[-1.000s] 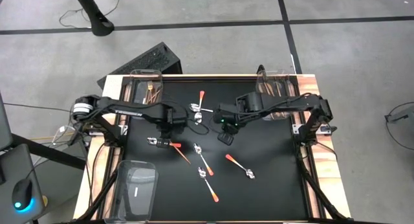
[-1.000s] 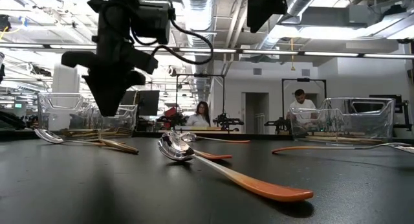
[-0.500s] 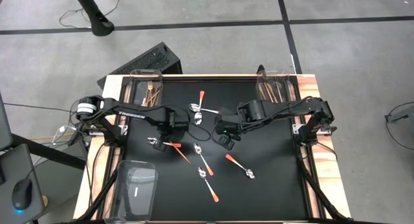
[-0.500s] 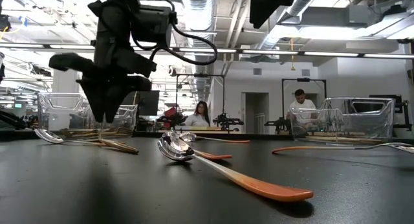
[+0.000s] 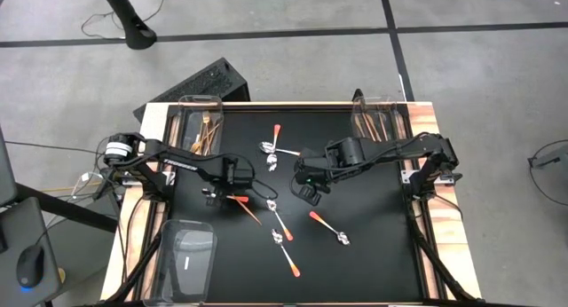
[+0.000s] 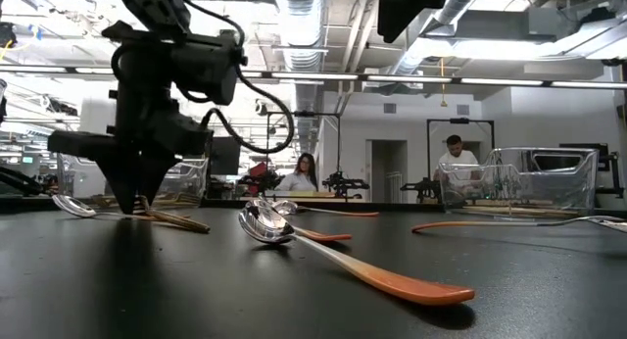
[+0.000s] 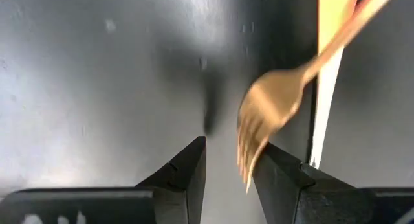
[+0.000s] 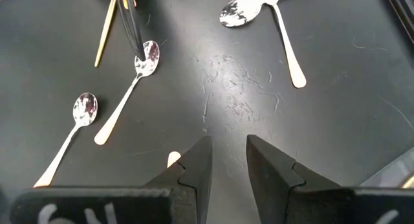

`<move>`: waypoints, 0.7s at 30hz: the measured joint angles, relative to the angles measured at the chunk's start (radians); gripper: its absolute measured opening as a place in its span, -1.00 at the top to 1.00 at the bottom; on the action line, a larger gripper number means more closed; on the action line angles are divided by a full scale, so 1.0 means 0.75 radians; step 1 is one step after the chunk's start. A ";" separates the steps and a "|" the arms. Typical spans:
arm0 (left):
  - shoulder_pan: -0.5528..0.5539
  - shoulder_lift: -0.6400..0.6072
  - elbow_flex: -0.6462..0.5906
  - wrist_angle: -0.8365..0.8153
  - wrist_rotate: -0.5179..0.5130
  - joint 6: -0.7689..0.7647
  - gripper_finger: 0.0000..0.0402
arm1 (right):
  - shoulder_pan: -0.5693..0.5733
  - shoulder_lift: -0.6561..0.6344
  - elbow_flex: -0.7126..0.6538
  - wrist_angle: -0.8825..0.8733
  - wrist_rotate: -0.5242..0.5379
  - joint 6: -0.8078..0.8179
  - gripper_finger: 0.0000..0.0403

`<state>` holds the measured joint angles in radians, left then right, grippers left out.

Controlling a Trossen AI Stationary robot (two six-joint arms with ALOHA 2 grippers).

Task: Sort silverware by color (type)
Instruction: Put the gold fork into the top left transparent bin

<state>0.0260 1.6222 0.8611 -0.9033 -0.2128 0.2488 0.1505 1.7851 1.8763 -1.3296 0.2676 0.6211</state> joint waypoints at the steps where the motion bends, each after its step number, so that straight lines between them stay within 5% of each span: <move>1: 0.000 0.000 0.000 0.016 0.010 -0.011 0.47 | 0.000 0.000 0.000 0.000 0.000 0.000 0.41; 7: -0.028 -0.001 0.000 0.082 0.049 -0.014 0.57 | 0.000 0.000 0.000 -0.001 -0.002 0.000 0.41; 14: -0.026 -0.002 0.000 0.073 0.141 -0.062 0.96 | 0.000 0.000 0.000 -0.001 -0.005 0.000 0.41; 21: 0.015 -0.080 0.011 0.032 0.245 -0.191 0.99 | -0.004 0.000 0.000 -0.001 -0.011 0.000 0.41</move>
<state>0.0372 1.5620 0.8692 -0.8791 -0.0290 0.1057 0.1478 1.7851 1.8763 -1.3304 0.2592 0.6209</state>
